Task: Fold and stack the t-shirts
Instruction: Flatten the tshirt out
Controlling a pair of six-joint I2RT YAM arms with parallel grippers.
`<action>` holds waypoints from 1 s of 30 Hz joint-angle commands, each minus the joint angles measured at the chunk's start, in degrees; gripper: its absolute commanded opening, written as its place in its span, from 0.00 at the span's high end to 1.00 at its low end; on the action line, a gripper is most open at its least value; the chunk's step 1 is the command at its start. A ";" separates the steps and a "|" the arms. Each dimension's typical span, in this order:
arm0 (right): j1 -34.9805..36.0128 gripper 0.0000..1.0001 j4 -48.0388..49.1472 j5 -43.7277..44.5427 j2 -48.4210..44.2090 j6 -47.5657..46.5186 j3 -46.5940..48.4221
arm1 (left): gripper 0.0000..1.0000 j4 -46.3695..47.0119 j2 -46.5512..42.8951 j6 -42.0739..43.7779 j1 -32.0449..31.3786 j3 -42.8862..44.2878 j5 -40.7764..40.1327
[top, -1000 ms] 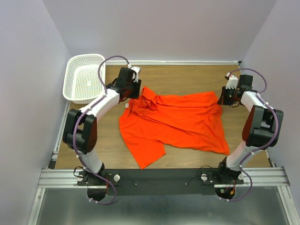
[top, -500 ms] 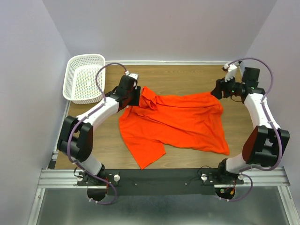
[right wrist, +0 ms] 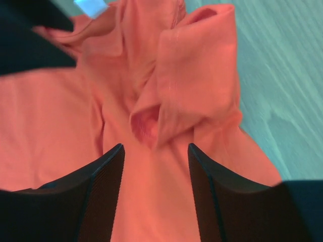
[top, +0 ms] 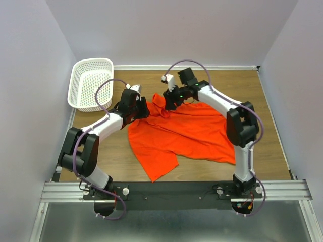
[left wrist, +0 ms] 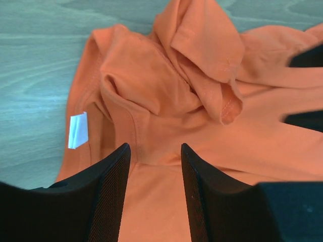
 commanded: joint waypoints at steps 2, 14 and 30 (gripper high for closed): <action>4.00 0.41 -0.62 12.82 7.63 7.82 8.37 | 0.48 4.76 -0.48 -1.64 -0.18 -3.41 2.79; 7.08 0.65 -0.53 26.79 14.14 9.93 12.15 | 0.49 6.35 -7.33 -2.26 -0.10 -8.25 3.31; -10.31 0.38 5.71 36.93 7.82 15.37 14.28 | 0.49 5.82 -15.08 -1.65 -0.18 -10.45 5.50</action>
